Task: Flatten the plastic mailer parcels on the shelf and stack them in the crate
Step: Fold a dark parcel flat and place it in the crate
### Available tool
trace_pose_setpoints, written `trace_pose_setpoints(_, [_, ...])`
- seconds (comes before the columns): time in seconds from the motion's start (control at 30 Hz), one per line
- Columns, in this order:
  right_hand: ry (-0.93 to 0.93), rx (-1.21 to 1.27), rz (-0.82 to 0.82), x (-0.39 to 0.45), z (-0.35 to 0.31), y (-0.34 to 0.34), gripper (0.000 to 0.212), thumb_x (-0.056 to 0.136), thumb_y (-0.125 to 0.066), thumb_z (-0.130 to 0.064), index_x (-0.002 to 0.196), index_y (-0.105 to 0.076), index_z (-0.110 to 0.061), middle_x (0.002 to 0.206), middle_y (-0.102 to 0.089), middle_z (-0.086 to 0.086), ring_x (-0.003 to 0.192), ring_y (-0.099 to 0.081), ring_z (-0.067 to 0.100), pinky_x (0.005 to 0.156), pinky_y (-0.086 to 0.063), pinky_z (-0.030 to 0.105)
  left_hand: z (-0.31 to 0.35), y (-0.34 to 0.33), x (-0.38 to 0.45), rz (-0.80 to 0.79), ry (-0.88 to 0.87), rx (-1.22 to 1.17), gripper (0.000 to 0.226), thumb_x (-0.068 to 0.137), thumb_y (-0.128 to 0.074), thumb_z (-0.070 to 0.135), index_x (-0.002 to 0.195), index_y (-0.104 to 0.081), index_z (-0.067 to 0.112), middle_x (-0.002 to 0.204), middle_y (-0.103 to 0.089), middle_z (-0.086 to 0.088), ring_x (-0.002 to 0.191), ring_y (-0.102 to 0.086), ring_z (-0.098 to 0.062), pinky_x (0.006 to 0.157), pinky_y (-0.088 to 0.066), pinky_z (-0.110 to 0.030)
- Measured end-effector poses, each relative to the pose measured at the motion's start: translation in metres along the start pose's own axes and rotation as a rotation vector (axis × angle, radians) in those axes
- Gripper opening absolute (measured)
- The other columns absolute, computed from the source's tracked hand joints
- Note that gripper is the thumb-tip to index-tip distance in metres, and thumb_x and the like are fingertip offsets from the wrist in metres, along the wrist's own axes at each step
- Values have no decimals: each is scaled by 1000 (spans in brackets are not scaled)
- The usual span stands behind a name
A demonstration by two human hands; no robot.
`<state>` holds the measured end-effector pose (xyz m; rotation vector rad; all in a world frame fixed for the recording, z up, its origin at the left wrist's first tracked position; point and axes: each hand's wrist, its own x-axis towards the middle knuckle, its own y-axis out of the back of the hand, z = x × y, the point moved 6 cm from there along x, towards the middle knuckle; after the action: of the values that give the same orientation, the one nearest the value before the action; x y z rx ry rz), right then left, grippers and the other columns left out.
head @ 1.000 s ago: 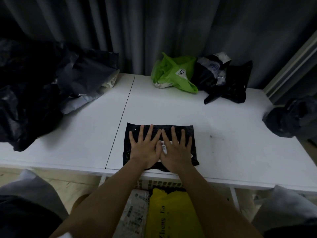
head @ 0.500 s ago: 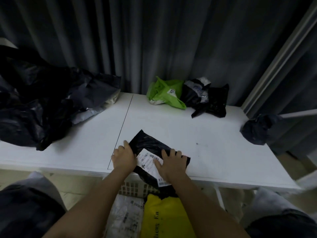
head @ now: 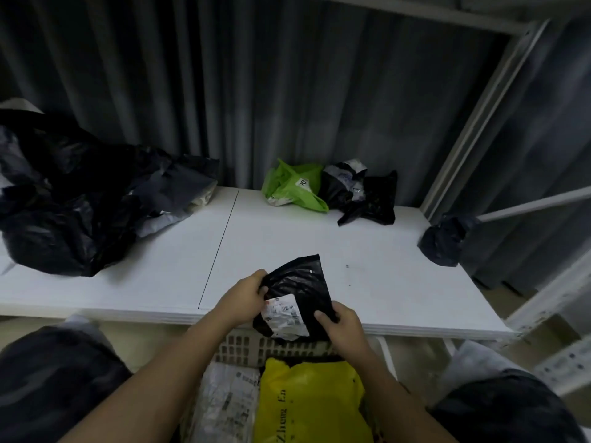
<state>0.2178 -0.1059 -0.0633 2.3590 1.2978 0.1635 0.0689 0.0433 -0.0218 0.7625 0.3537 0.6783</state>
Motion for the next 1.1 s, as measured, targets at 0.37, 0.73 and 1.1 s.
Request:
trace_pose_setpoints(0.37, [-404, 234, -37, -49, 98, 3, 15, 97, -55, -25, 111, -59, -25, 117, -63, 1, 90, -61, 14, 73, -54, 26, -18, -77, -30, -67, 171, -226, 27, 92, -63, 26, 80, -41, 14, 73, -48, -11, 65, -48, -24, 61, -40, -37])
trace_pose_setpoints(0.73, [-580, -253, -154, -61, 237, -4, 36, 95, -56, -18, 107, -61, 16, 102, -63, 31, 91, -62, 40, 83, -50, 45, -69, -207, -34, -341, 390, 4, 18, 97, -54, 19, 81, -46, 14, 77, -55, -10, 66, -53, -21, 64, -43, -34])
trace_pose_setpoints(1.1, [-369, -740, -127, -37, 206, 7, 43, 99, -45, -28, 138, -41, -12, 113, -61, 13, 96, -61, 28, 69, -41, 29, -43, -241, -13, -561, 236, 56, 40, 101, -44, 14, 140, -40, 4, 128, -55, -20, 95, -58, -27, 75, -43, -30])
